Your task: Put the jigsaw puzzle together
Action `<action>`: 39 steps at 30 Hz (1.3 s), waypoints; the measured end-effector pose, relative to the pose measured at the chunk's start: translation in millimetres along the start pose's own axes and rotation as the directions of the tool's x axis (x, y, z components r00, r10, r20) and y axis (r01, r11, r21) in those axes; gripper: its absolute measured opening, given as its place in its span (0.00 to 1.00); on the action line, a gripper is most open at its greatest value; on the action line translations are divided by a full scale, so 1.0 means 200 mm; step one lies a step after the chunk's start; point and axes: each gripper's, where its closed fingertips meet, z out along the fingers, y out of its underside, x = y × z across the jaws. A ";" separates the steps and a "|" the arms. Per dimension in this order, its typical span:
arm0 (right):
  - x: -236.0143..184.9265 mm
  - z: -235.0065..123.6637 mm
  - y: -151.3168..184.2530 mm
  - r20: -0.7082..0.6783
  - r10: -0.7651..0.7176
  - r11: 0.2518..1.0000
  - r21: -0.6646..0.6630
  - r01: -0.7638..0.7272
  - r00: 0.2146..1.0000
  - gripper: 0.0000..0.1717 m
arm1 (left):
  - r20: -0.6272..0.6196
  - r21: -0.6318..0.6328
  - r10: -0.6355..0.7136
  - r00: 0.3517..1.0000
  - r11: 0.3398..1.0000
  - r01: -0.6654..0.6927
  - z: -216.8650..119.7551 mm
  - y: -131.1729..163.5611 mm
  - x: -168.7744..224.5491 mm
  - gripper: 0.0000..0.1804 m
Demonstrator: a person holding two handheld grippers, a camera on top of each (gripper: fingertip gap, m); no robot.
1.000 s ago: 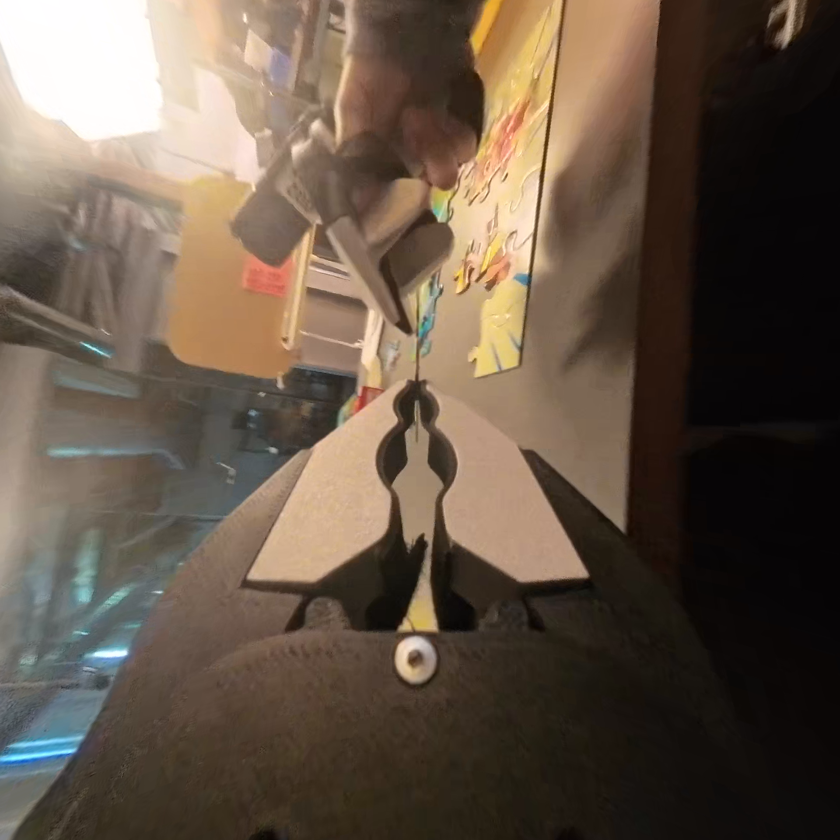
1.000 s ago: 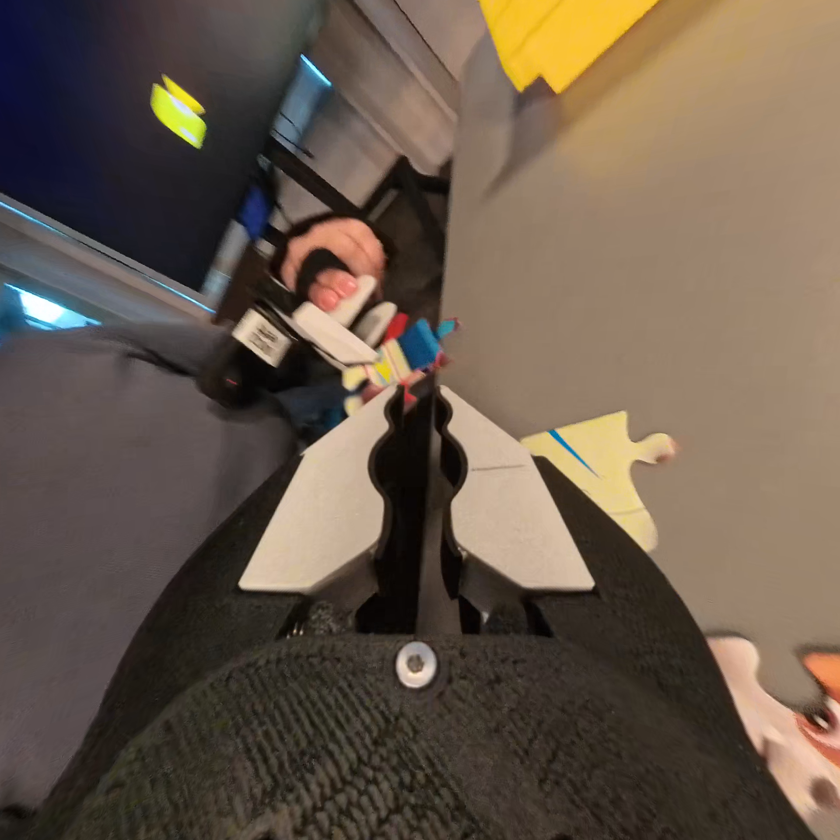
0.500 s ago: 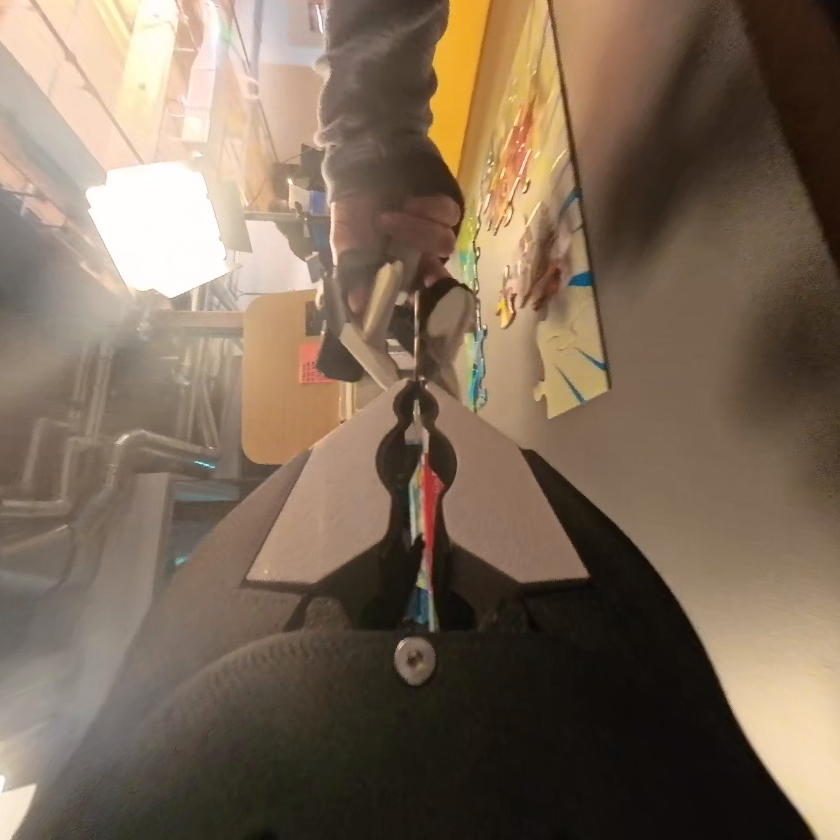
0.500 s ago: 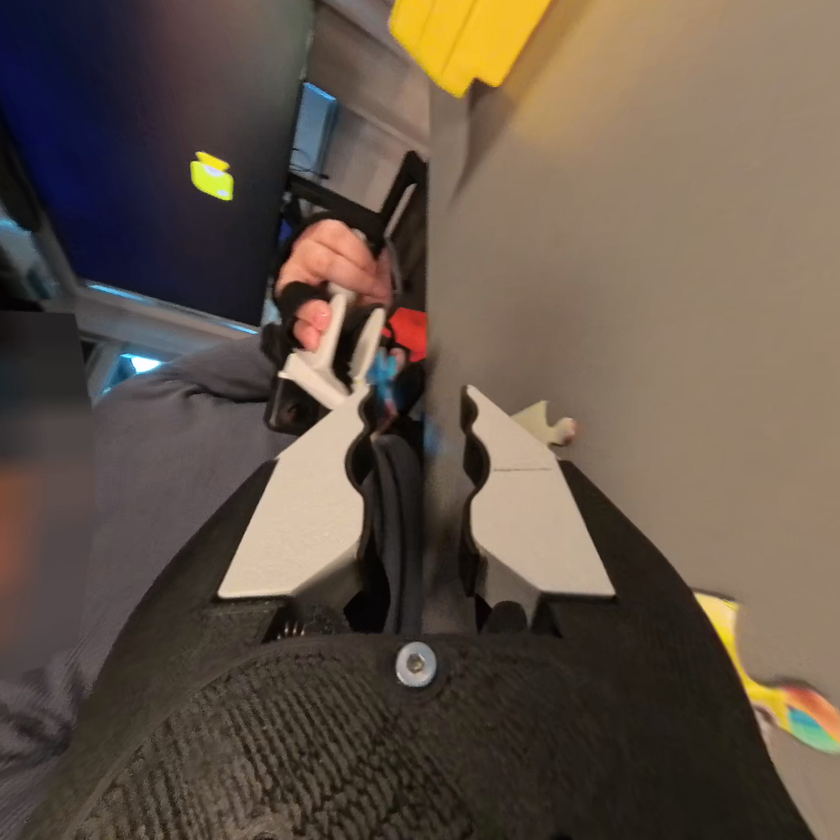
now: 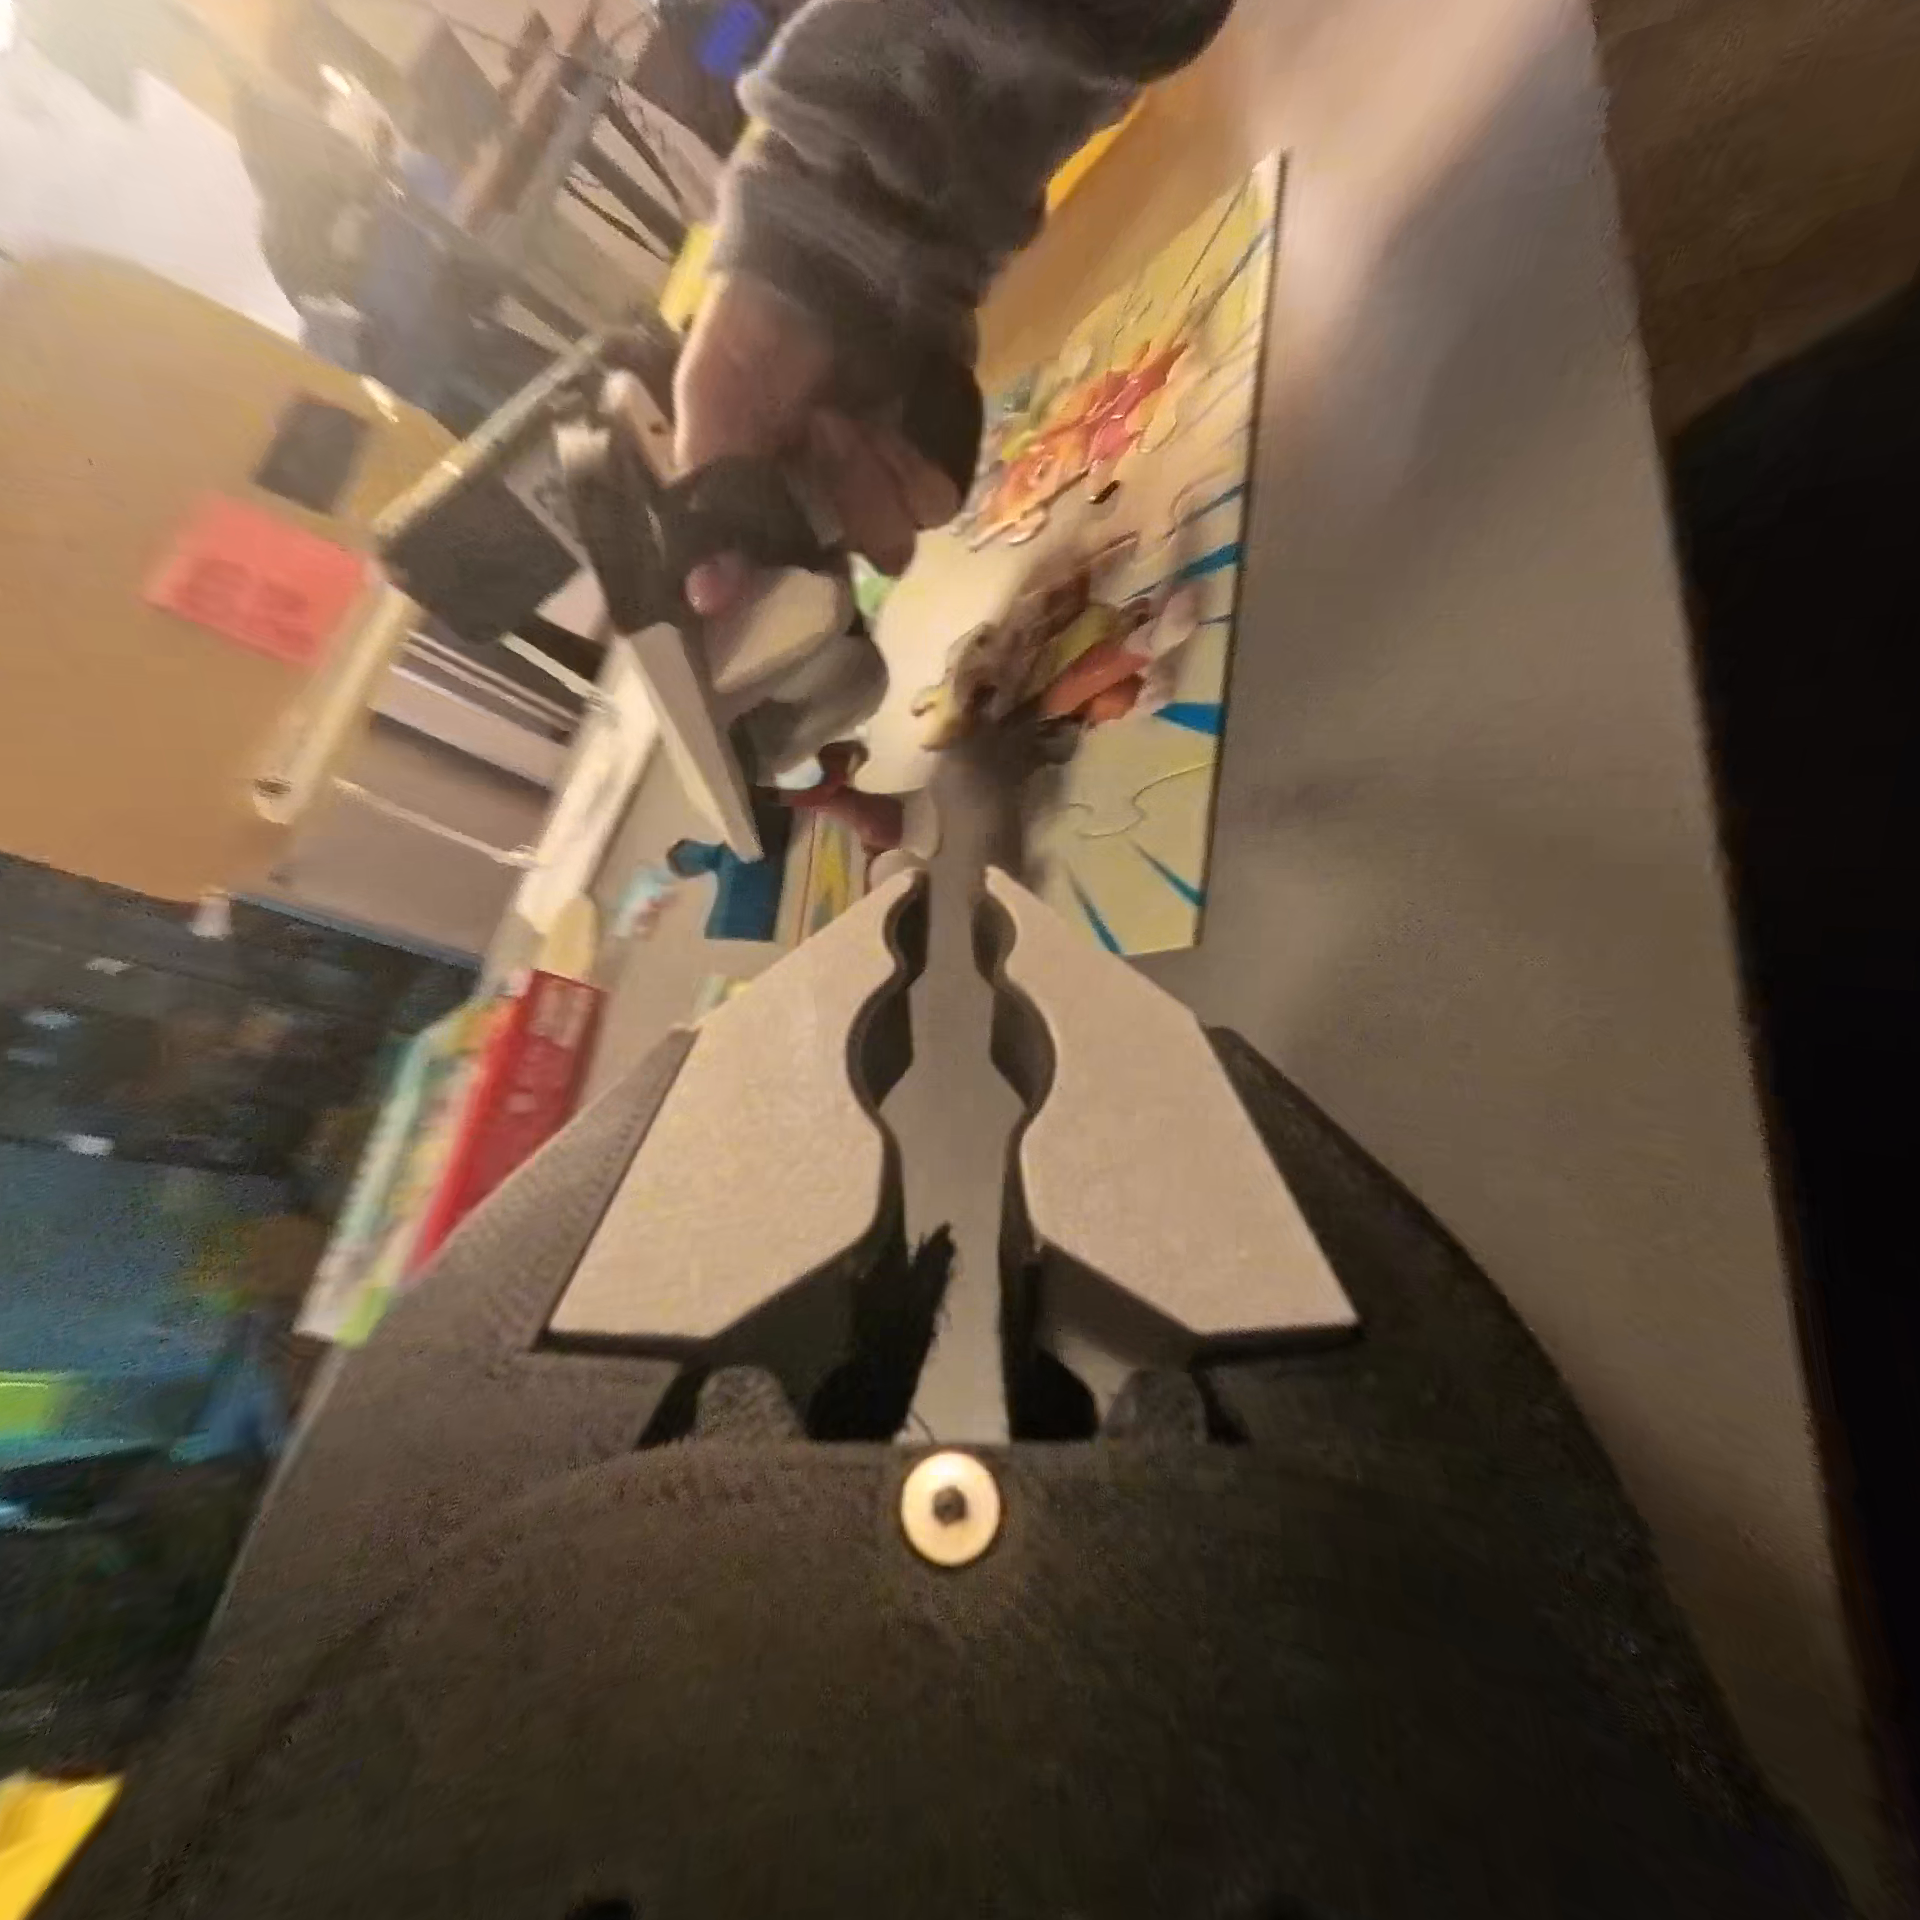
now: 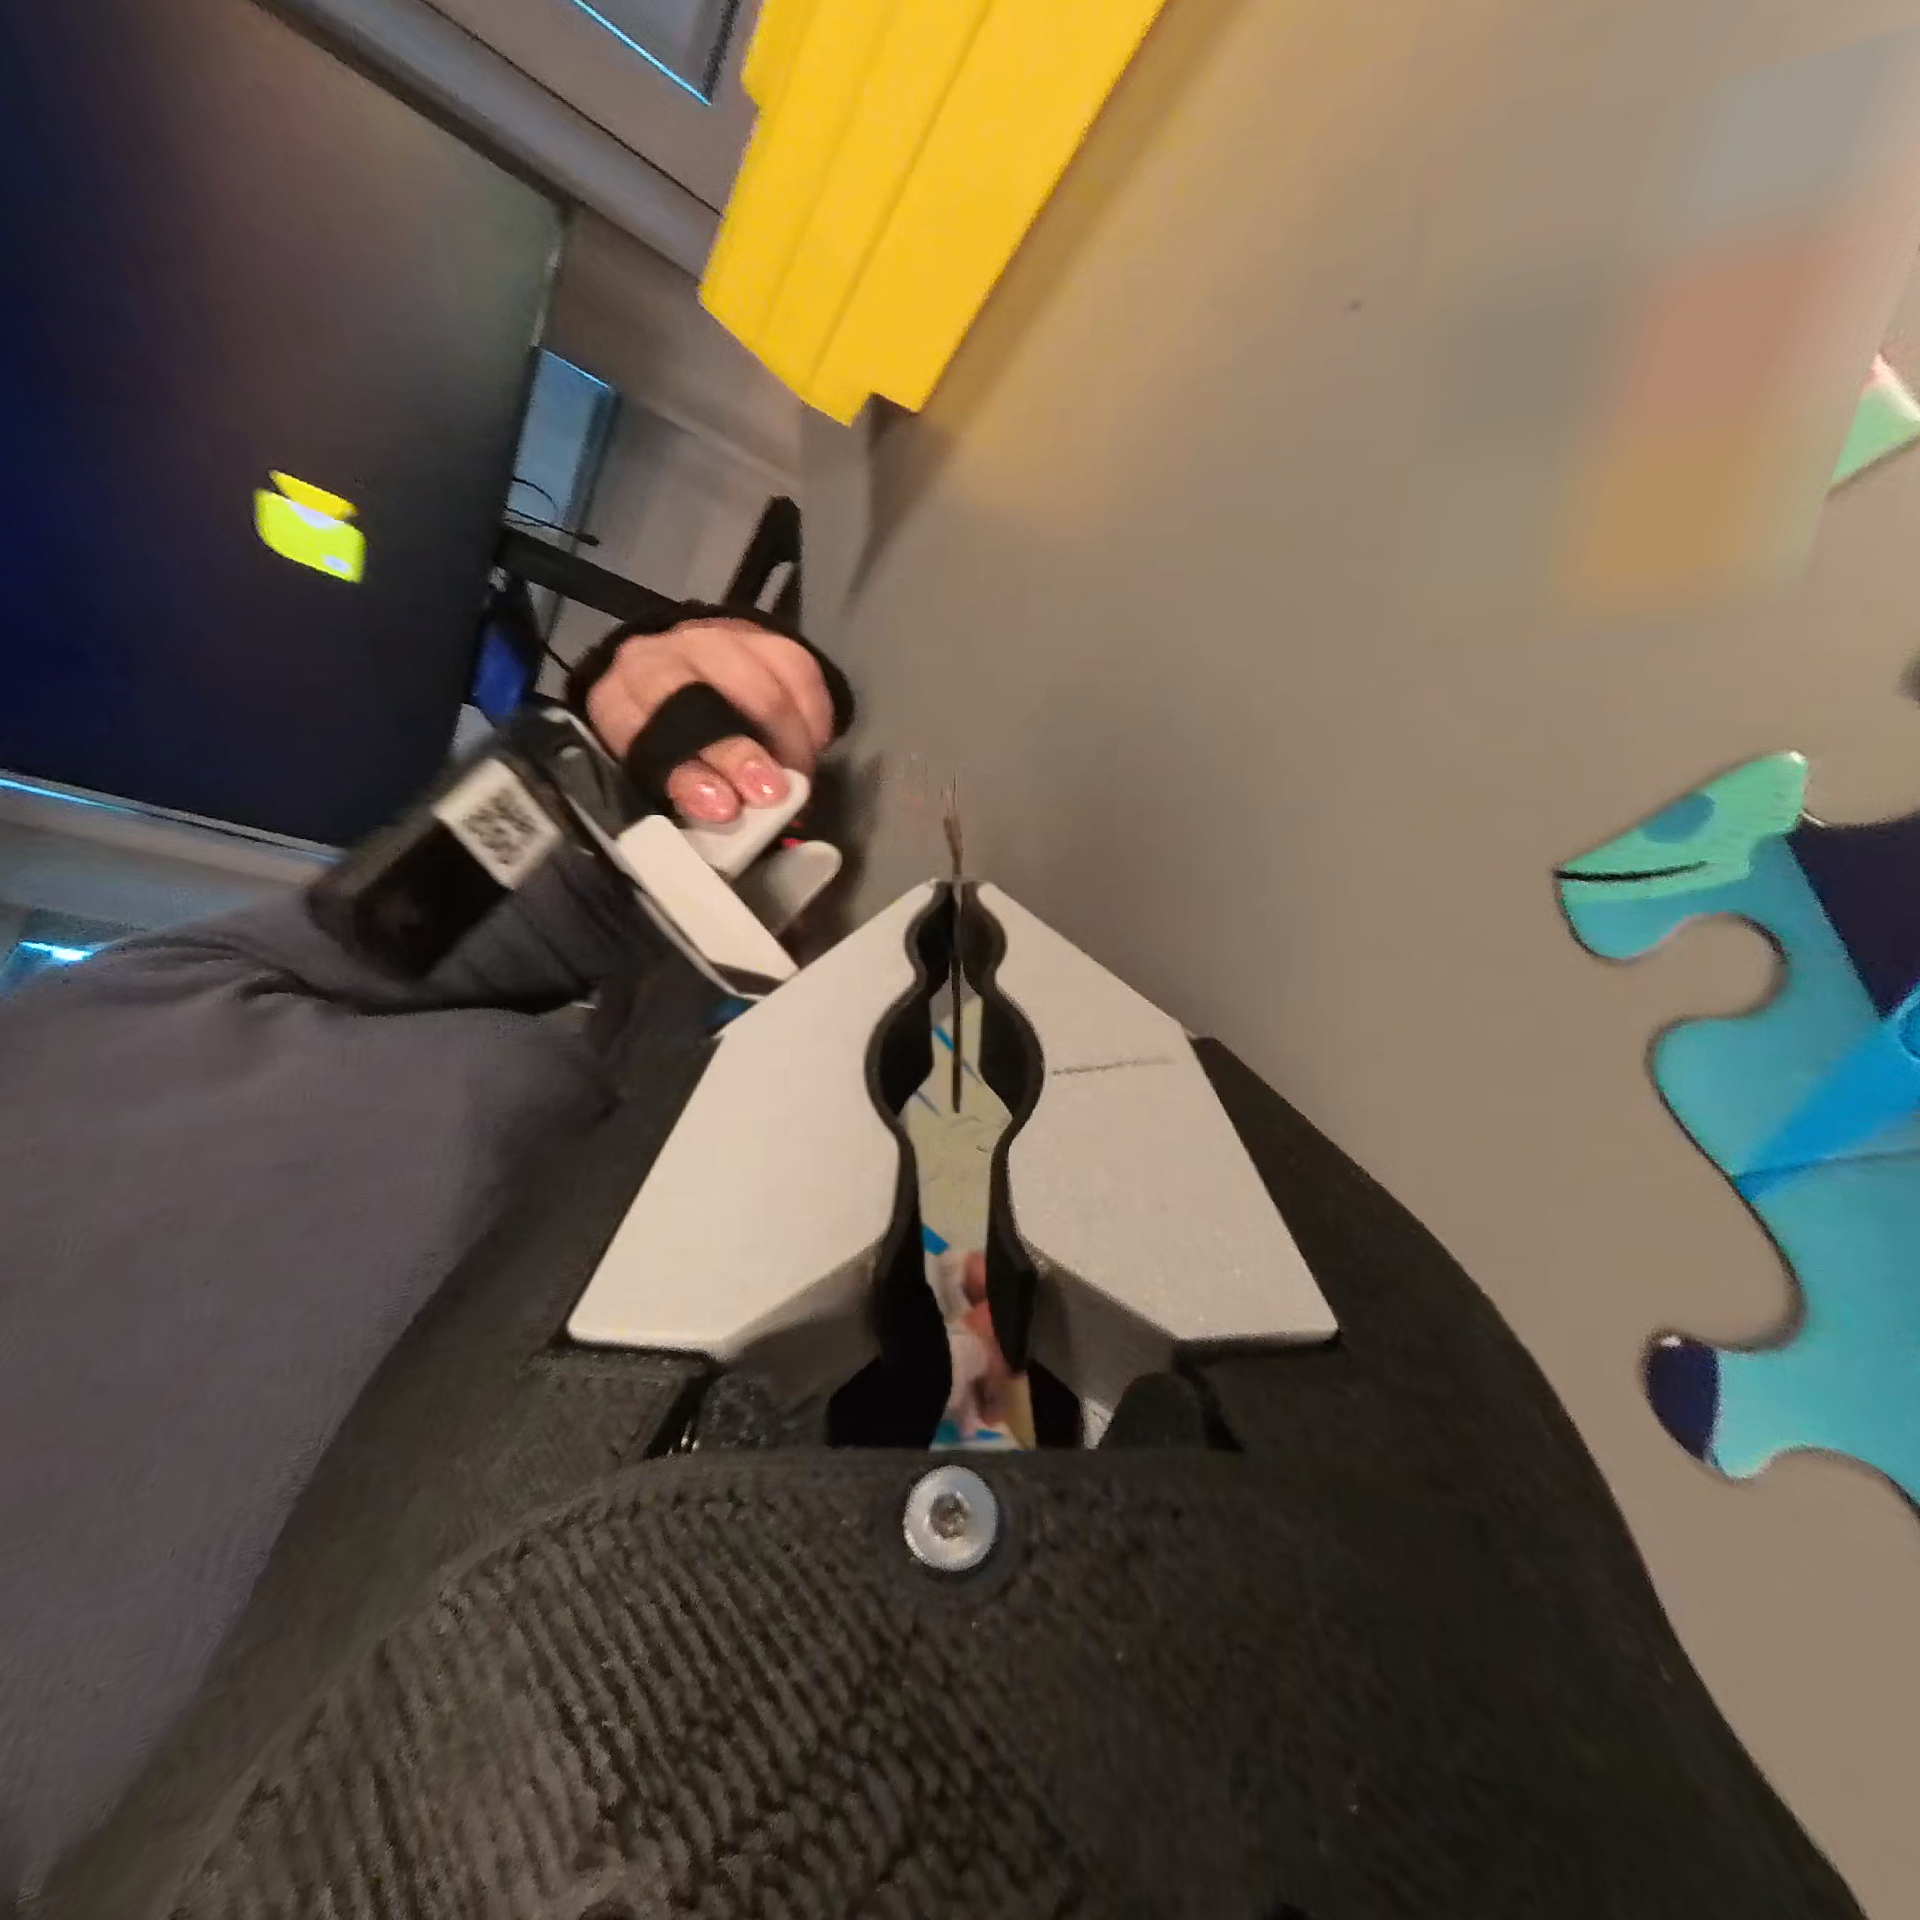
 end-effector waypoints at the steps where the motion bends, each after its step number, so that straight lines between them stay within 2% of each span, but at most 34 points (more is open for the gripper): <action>1: 0.02 0.00 0.02 -0.032 -0.017 1.000 -0.017 0.017 0.999 0.00 | -0.061 -0.012 -0.049 0.997 0.999 0.048 0.00 0.00 0.03 0.04; 4: 0.06 0.01 0.04 -0.094 -0.058 0.998 -0.036 0.055 0.994 0.00 | -0.144 -0.051 -0.169 0.975 0.985 0.164 0.02 0.00 0.08 0.07; 11: 0.08 0.03 0.05 -0.138 -0.102 0.995 -0.013 0.101 0.985 0.00 | -0.217 -0.249 -0.309 0.926 0.935 0.254 0.11 0.09 0.17 0.00; 19: 0.12 0.02 0.10 -0.182 -0.128 0.991 -0.065 0.118 0.975 0.02 | -0.216 -0.262 -0.300 0.929 0.934 0.241 0.13 0.09 0.18 0.00; 29: 0.19 0.01 0.10 -0.292 -0.324 0.944 -0.166 0.286 0.900 0.07 | -0.197 -0.275 -0.307 0.931 0.929 0.248 0.13 0.09 0.18 0.00; 34: 0.21 -0.05 0.10 -0.384 -0.406 0.912 -0.226 0.341 0.829 0.22 | -0.195 -0.283 -0.304 0.932 0.928 0.244 0.13 0.09 0.18 0.00; 39: 0.20 -0.07 0.10 -0.416 -0.462 0.886 -0.266 0.381 0.783 0.17 | -0.195 -0.286 -0.309 0.931 0.926 0.247 0.14 0.09 0.18 0.00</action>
